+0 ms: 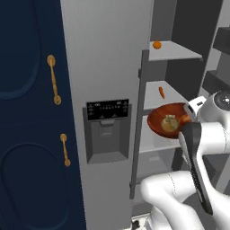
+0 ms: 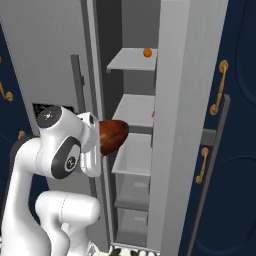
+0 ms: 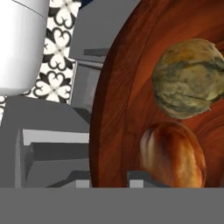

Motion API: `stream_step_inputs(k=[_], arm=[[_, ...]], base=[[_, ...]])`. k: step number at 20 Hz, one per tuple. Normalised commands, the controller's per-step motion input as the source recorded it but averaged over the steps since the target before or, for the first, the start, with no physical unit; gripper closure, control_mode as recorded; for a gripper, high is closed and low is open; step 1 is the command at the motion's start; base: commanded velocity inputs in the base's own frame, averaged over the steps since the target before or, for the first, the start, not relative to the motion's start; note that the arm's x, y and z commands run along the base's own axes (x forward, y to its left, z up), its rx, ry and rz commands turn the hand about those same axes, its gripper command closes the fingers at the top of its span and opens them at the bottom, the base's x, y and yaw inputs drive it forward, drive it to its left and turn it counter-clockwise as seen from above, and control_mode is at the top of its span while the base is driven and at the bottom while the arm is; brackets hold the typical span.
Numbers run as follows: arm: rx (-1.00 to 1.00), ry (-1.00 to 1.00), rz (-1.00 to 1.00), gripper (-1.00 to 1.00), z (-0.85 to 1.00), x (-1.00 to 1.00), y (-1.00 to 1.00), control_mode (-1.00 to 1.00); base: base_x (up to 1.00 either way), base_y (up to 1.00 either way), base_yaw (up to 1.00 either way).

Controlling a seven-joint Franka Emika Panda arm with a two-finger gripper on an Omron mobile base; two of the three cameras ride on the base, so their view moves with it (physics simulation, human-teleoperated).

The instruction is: Pick the chicken drumstick and onion from their plates and place them in the bowl. Then put the bowl in the fridge.

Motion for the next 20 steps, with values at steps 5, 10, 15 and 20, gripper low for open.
stream_step_inputs(k=[5,10,15,20], arm=[[0.00,-0.12,-0.02,1.00,0.00,0.08,-0.11,-1.00],[0.01,-0.21,-0.17,1.00,0.00,0.88,-0.04,-1.00],[0.06,-0.10,-0.07,1.00,0.00,0.76,-0.12,-1.00],[0.15,0.00,0.00,1.00,-0.01,0.50,-0.49,-1.00]], base=[[0.00,-0.12,0.00],[0.00,0.00,0.00],[0.00,0.00,0.00],[0.00,0.00,0.00]])
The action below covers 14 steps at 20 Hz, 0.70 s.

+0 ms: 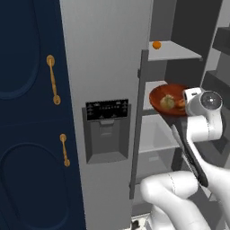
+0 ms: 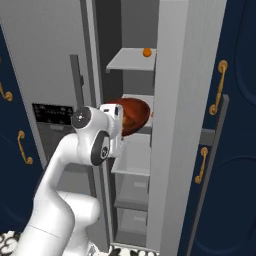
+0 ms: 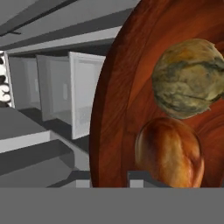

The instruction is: Pick the chicken drumstick and onion from their plates and place them in the bowl. Then put the bowl in the fridge.

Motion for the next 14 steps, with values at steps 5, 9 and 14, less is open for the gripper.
stream_step_inputs(k=[5,9,14], arm=[[0.03,0.00,0.00,1.00,-0.09,0.93,0.01,-1.00],[0.02,0.05,0.00,1.00,-0.13,0.97,0.09,-1.00],[0.07,0.13,0.01,1.00,-0.32,0.51,-0.15,-1.00]], base=[[0.00,0.00,0.00],[0.00,0.00,0.00],[0.00,0.00,0.00]])
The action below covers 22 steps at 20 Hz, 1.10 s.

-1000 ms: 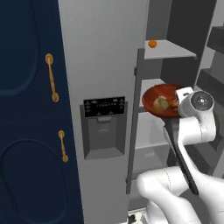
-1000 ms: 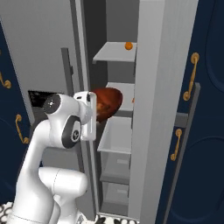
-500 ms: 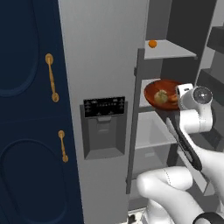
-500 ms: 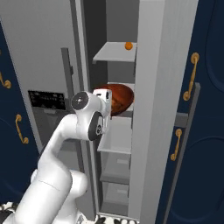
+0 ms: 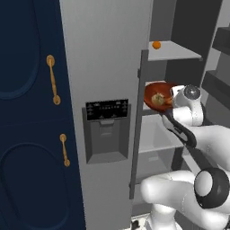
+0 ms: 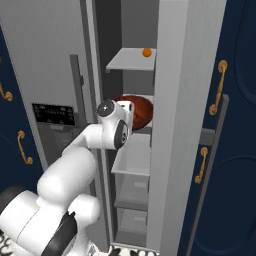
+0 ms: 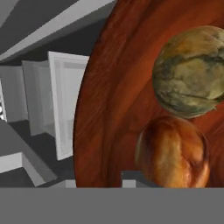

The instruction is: Pick the chicken drumstick and onion from their plates and place them in the bowl. Then put the bowl in the fridge.

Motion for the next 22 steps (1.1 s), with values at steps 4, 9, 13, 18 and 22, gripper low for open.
stream_step_inputs(k=[4,9,13,18,22], arm=[[0.09,0.10,0.00,1.00,-0.12,0.53,-0.17,-1.00],[0.04,0.03,0.00,1.00,-0.03,0.58,-0.03,-1.00],[0.03,0.01,0.00,1.00,-0.21,0.82,0.00,-1.00],[0.04,0.04,0.02,1.00,-0.42,0.51,-0.10,-1.00],[0.02,0.02,0.02,1.00,-0.37,0.48,-0.01,-1.00]], base=[[0.00,0.00,0.00],[0.00,0.00,0.00],[0.00,0.00,0.00],[0.00,0.00,0.00],[0.00,0.00,0.00]])
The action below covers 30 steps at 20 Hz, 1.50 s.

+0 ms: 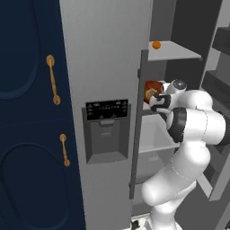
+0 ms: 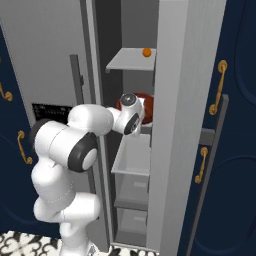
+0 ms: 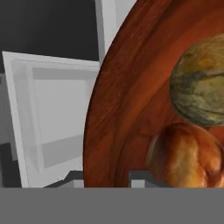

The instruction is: Pick the chicken drumstick and onion from their plates and place them in the bowl. Then put the bowl in the fridge.

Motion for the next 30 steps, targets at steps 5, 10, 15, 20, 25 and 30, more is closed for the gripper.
stream_step_inputs(k=[5,10,15,20,25,30], arm=[[0.00,0.00,0.02,1.00,-0.03,0.53,0.00,-1.00],[0.00,0.00,0.03,1.00,-0.13,0.14,0.00,-1.00],[0.00,0.00,0.03,-1.00,-0.05,0.06,0.26,-1.00],[0.00,-0.02,0.01,-1.00,0.03,0.01,0.22,-1.00],[0.00,-0.11,0.01,-1.00,0.46,-0.31,0.00,-1.00],[0.00,-0.16,0.02,-1.00,0.24,-1.00,0.00,-1.00]], base=[[0.00,0.00,0.00],[0.00,0.00,0.00],[0.00,0.00,0.00],[0.00,0.00,0.00],[0.00,0.00,0.00],[0.00,0.00,0.00]])
